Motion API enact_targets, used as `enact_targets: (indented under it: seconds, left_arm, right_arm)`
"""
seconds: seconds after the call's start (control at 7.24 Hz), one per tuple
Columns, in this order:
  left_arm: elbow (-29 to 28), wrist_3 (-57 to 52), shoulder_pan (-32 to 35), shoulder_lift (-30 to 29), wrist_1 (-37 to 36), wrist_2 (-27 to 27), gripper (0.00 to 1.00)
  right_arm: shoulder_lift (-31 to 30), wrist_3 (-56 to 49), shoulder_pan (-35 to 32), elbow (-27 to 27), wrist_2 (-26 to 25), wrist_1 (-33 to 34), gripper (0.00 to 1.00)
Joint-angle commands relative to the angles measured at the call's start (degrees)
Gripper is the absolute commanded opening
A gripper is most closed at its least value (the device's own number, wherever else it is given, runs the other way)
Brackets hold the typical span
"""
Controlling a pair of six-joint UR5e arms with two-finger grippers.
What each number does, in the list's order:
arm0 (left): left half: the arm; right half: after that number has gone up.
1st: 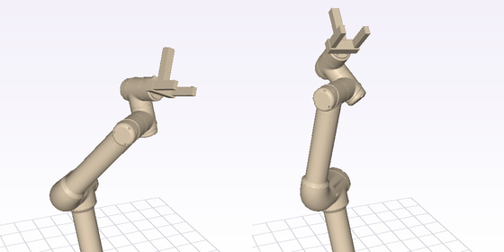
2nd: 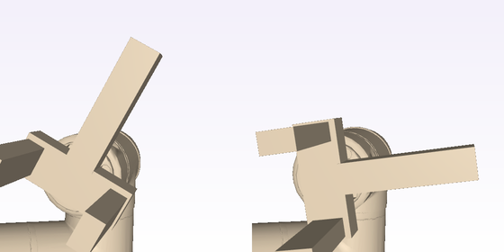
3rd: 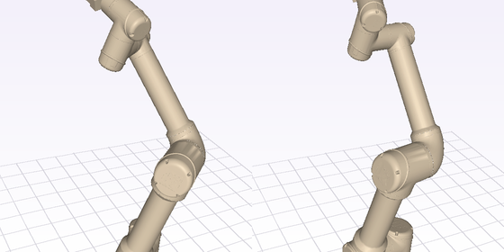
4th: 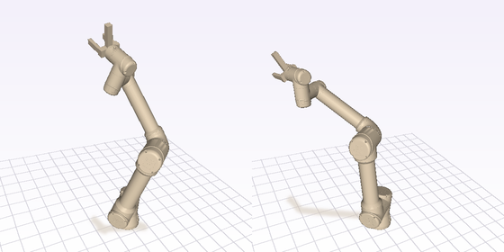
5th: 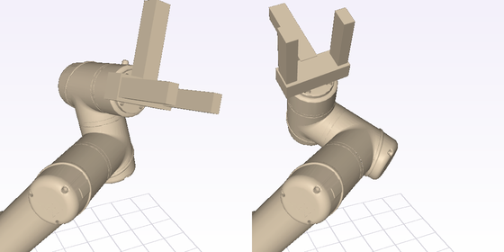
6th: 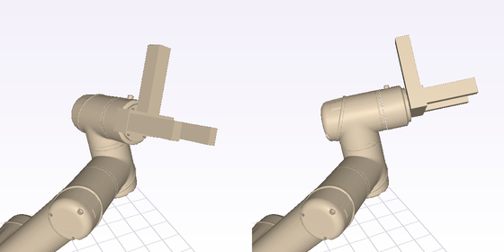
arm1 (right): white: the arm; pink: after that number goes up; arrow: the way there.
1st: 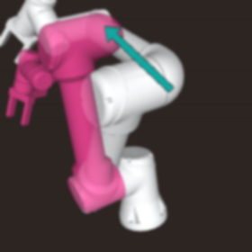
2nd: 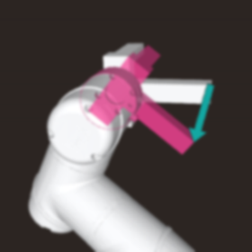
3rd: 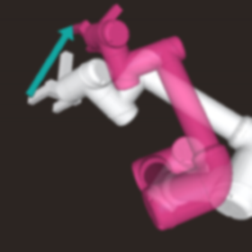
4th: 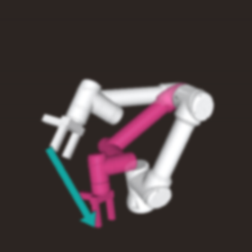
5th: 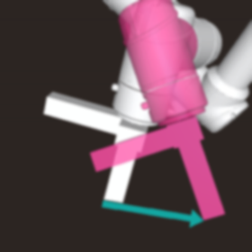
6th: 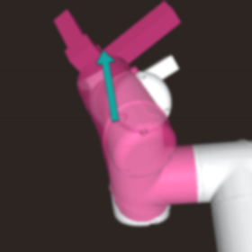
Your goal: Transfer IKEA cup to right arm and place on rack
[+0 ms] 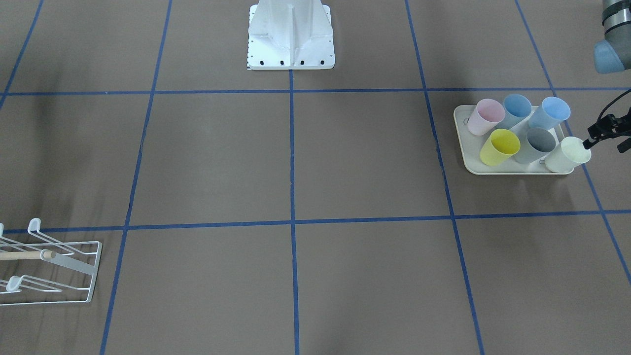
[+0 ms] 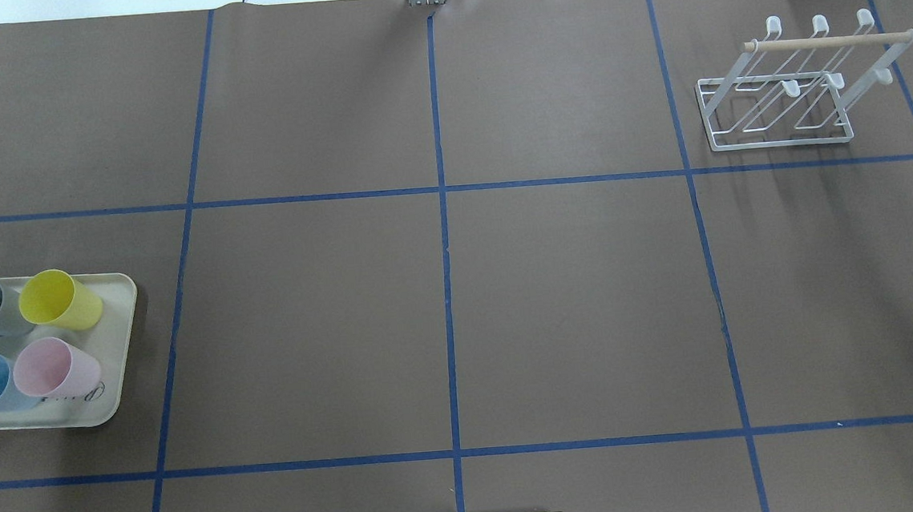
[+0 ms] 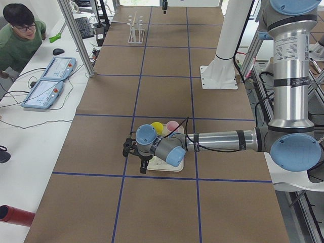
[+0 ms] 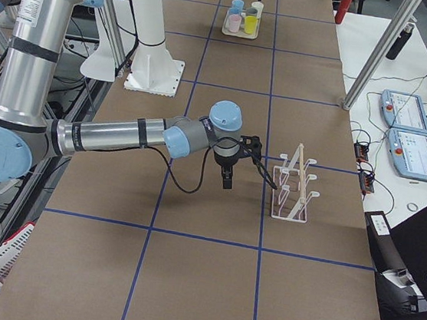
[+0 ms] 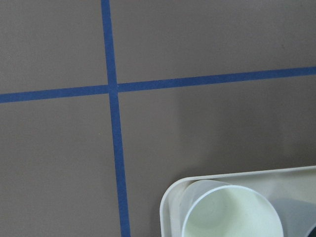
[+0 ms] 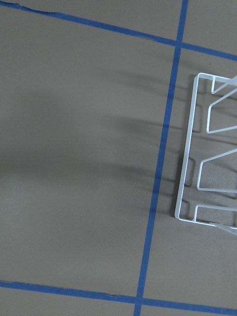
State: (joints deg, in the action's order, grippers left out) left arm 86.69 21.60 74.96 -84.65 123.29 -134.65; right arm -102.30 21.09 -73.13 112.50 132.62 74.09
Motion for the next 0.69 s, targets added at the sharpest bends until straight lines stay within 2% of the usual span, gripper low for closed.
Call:
enact_targets:
  seconds: [0.0,0.55]
  left_arm:
    - [-0.38,-0.07,-0.43,-0.69,0.11,0.00,0.89]
    - [-1.17,-0.42,-2.18,-0.70,0.11,0.09,0.55]
  right_arm:
    - [0.00,0.00,0.01,0.00,0.00,0.00,1.00]
    - [0.00,0.00,0.01,-0.18,0.00,0.00,1.00]
